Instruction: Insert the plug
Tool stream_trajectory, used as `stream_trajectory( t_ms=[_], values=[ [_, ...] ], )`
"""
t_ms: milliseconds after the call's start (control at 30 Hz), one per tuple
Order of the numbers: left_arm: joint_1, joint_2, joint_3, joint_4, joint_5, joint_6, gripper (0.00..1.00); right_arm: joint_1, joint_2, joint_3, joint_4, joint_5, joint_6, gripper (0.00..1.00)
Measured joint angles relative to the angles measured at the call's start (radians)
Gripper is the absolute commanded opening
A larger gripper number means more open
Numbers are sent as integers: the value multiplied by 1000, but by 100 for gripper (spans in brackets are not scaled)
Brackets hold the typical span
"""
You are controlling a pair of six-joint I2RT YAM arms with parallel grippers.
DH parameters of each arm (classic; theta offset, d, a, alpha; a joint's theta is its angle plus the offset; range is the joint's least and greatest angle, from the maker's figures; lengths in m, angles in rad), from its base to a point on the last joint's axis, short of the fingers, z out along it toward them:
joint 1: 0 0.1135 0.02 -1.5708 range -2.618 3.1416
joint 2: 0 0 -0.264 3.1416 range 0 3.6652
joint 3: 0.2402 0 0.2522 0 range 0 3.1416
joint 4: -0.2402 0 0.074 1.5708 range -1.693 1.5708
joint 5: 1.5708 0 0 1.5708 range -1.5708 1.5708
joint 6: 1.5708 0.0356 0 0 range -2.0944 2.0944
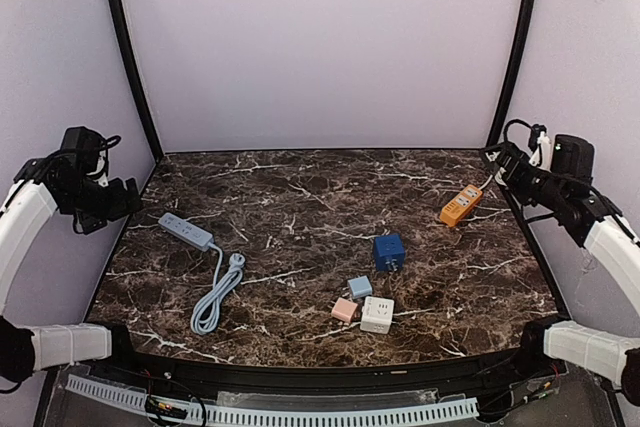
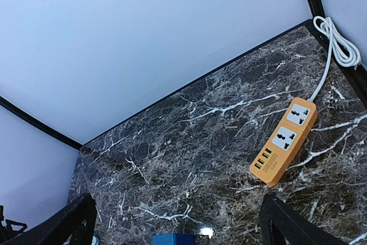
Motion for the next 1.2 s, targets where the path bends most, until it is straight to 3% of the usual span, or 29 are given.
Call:
stream_trajectory(
  t_ms=[400, 1200],
  values=[
    [-2, -121, -89, -59, 46, 42, 99, 0, -57, -24, -163, 20, 91, 99],
    [-11, -66, -98, -62, 61, 47, 99, 18, 46, -22, -278, -154, 71, 99]
  ],
)
